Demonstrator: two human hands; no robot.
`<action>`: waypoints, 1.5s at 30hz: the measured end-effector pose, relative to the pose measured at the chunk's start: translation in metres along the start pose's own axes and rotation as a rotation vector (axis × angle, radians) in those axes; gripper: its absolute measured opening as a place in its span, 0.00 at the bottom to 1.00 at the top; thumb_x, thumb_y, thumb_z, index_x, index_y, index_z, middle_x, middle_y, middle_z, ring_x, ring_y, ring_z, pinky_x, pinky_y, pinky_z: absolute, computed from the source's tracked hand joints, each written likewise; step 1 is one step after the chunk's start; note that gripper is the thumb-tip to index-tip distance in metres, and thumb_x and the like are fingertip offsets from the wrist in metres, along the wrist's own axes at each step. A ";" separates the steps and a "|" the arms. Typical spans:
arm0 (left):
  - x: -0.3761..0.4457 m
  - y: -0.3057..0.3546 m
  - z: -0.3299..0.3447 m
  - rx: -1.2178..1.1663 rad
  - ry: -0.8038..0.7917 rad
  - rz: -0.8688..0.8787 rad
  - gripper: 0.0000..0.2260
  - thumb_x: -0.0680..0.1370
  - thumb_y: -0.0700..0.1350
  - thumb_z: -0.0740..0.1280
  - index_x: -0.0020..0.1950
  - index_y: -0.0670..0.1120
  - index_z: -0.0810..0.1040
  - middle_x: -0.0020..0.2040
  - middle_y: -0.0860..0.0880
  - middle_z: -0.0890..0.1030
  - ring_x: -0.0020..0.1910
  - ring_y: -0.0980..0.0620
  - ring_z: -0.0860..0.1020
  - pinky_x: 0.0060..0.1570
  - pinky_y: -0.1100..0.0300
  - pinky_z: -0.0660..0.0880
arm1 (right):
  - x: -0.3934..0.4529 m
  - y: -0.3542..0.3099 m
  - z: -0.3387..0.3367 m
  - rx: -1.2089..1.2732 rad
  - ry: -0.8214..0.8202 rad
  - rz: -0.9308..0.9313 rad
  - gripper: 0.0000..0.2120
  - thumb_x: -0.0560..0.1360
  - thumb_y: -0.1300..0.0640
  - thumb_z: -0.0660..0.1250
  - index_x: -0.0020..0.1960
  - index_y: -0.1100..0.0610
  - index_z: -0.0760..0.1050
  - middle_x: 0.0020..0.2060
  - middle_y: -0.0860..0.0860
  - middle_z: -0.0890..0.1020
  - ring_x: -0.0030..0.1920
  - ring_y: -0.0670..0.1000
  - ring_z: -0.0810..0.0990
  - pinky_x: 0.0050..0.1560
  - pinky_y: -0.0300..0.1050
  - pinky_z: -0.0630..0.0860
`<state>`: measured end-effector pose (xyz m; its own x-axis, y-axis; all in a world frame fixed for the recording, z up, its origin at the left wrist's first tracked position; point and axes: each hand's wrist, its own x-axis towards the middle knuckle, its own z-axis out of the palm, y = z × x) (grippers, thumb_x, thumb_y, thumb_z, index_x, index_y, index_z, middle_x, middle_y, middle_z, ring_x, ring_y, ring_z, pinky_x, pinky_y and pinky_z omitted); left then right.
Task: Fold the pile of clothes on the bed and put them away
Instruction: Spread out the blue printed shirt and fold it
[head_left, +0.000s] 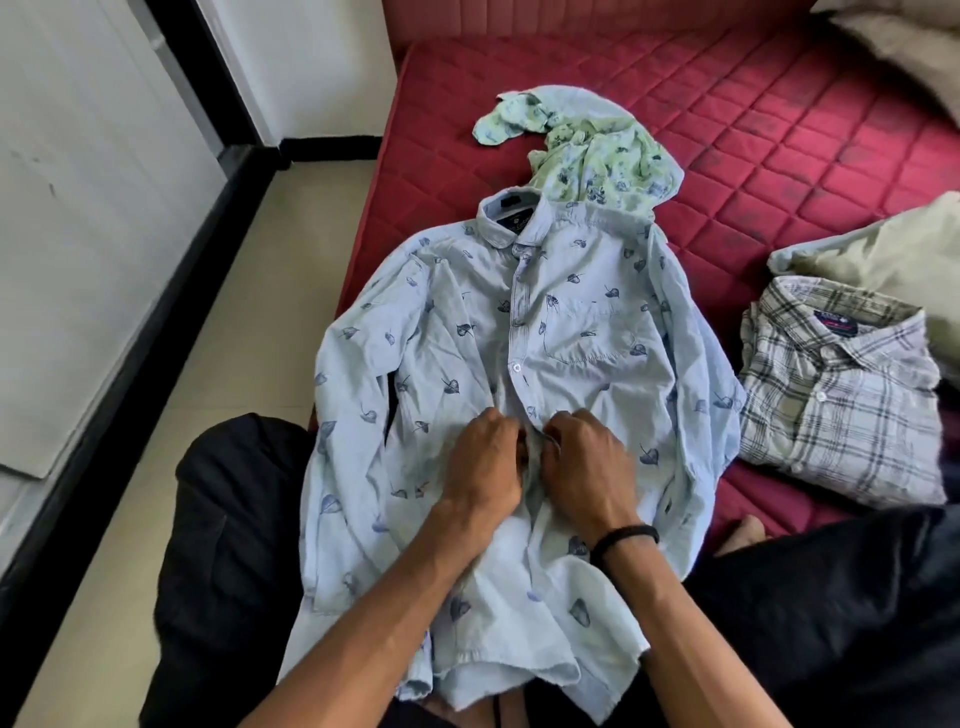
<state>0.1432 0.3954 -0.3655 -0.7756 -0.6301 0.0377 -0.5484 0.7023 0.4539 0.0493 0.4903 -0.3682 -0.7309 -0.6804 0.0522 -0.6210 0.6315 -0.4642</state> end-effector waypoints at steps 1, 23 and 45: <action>-0.002 0.004 -0.002 0.017 0.003 -0.013 0.10 0.78 0.37 0.67 0.59 0.43 0.80 0.56 0.45 0.80 0.56 0.44 0.80 0.56 0.53 0.75 | -0.001 0.001 -0.001 0.064 0.001 0.023 0.07 0.78 0.58 0.65 0.41 0.56 0.74 0.41 0.52 0.78 0.41 0.59 0.79 0.37 0.50 0.71; -0.012 -0.001 -0.002 -0.725 0.189 -0.278 0.06 0.75 0.42 0.77 0.51 0.50 0.88 0.43 0.57 0.87 0.42 0.62 0.84 0.47 0.61 0.83 | -0.004 0.000 -0.011 0.516 0.037 0.046 0.05 0.70 0.56 0.78 0.40 0.51 0.82 0.34 0.44 0.83 0.34 0.44 0.81 0.37 0.43 0.79; -0.006 -0.011 0.007 -0.787 0.184 -0.378 0.11 0.72 0.44 0.80 0.43 0.52 0.77 0.39 0.52 0.86 0.42 0.57 0.85 0.41 0.60 0.79 | -0.001 0.009 -0.006 0.684 -0.133 0.149 0.02 0.75 0.56 0.75 0.45 0.52 0.87 0.35 0.46 0.87 0.38 0.43 0.85 0.42 0.42 0.81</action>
<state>0.1511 0.3939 -0.3769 -0.4865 -0.8645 -0.1267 -0.3312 0.0483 0.9423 0.0428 0.4994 -0.3670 -0.7266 -0.6719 -0.1435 -0.1684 0.3766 -0.9110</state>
